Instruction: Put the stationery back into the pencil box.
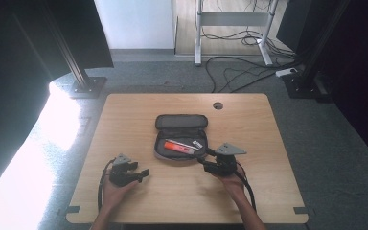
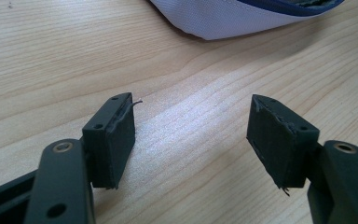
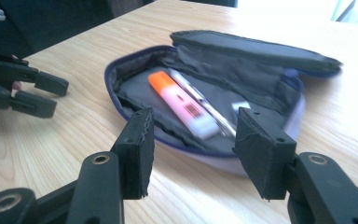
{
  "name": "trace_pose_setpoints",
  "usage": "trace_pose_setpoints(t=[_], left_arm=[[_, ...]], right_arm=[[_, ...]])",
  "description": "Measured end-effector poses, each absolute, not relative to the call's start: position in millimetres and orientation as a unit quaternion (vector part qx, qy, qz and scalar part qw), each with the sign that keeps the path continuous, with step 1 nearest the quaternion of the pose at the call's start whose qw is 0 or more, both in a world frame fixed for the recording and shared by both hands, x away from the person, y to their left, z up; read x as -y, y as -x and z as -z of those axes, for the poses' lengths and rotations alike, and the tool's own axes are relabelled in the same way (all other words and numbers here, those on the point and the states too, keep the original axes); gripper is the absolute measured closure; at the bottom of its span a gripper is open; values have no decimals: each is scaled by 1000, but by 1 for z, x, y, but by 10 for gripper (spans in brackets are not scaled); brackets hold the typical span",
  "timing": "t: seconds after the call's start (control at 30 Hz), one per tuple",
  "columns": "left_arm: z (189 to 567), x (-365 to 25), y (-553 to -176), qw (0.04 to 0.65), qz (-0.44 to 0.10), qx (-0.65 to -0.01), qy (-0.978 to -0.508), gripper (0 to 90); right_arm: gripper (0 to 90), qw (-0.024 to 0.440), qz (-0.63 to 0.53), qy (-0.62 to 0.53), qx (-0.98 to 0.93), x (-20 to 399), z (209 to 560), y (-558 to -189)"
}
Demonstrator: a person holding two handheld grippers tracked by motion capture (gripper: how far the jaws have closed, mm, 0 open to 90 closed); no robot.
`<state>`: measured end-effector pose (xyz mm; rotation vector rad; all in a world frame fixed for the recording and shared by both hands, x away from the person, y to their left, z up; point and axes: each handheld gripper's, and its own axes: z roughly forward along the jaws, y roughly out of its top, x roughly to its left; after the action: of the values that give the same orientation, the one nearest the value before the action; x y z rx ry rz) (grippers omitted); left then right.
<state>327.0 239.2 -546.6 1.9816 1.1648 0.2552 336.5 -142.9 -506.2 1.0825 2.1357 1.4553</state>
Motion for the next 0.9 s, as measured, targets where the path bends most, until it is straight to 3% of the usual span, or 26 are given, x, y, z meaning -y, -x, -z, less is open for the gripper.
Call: trace_pose_setpoints(t=[0.9], left_arm=[[547, -238, -327, 401, -103, -458, -787, 318]], right_arm=[[444, 177, -455, -446, -750, 207, 545, -311]])
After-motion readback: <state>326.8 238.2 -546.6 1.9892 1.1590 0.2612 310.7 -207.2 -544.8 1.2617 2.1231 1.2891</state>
